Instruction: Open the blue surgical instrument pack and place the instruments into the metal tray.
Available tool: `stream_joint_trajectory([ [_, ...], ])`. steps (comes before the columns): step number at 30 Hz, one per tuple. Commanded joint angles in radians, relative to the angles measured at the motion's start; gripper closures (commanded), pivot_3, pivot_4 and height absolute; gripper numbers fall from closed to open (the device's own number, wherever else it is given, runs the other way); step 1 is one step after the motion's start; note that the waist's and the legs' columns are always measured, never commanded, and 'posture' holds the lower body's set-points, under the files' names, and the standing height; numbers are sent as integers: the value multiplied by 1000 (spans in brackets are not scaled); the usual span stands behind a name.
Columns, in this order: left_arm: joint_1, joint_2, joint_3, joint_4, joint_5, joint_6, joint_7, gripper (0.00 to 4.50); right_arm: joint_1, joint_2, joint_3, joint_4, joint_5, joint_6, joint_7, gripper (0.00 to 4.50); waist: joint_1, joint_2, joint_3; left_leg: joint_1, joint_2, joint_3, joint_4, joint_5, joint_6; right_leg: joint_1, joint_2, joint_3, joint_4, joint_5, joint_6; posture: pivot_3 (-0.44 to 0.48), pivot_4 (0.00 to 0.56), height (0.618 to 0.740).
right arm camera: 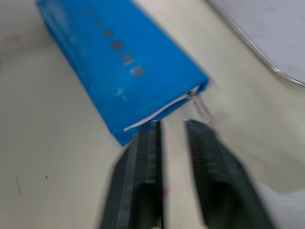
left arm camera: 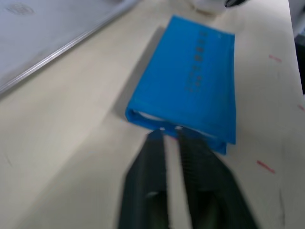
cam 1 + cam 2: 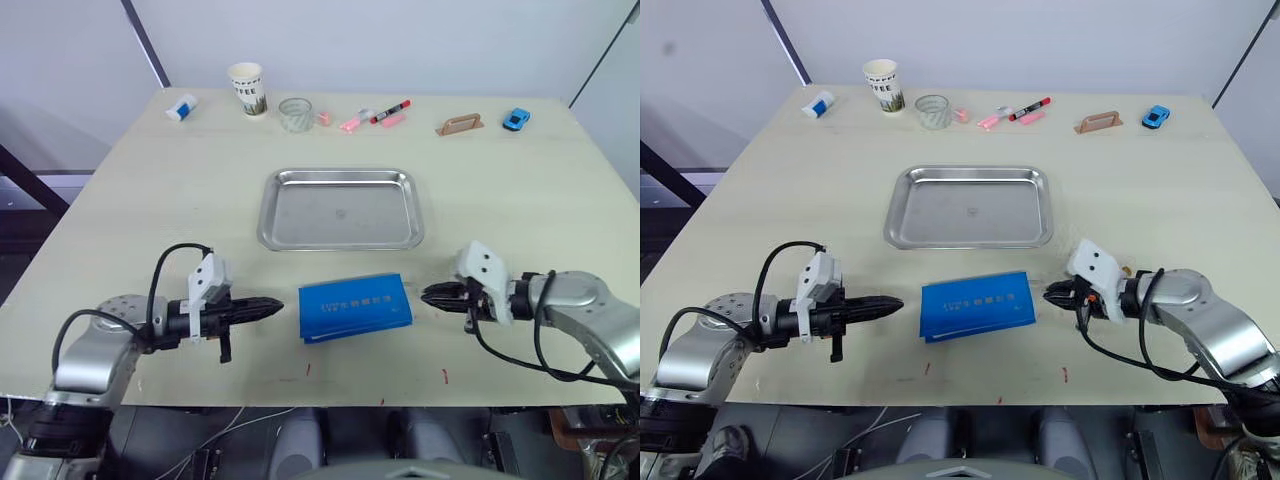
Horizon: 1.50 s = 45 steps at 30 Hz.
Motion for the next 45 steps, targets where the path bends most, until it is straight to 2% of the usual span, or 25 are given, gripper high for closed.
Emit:
stream_joint_trajectory([
  [1,-35,-2,-27,17,27,-26,-11,4500,-68,0,55,-13,-63,49,-4,4467,1,0,0,0,0,0,0,0,0,0,0,0,0,0,-1,0,150,740],
  [10,-70,-31,-74,31,58,-32,1,4500,-141,-16,141,-33,-149,136,10,4467,1,0,0,-5,0,0,1,2,-3,-4,0,-1,1,0,1,0,150,740],
  [13,-76,-39,-81,29,61,-30,3,4500,-159,3,169,-13,-174,134,15,4467,0,0,0,-11,0,0,3,3,-4,-9,0,-1,2,1,1,0,150,740],
  [23,-100,-84,-114,32,91,-39,24,4500,-199,100,228,66,-217,110,38,4467,0,-1,-1,-12,0,0,4,3,-4,-10,0,-1,3,1,2,0,150,740],
  [30,-110,-107,-125,15,85,-28,28,4500,-175,124,213,70,-221,82,71,4467,-1,-2,-1,-12,0,0,4,3,-4,-10,0,-1,3,1,2,0,150,740],
  [45,-156,-169,-206,44,130,-64,1,4500,-31,32,130,-46,-203,111,100,4467,5,-2,-1,-13,0,-1,6,3,-4,-9,0,-2,3,1,2,0,150,740],
])
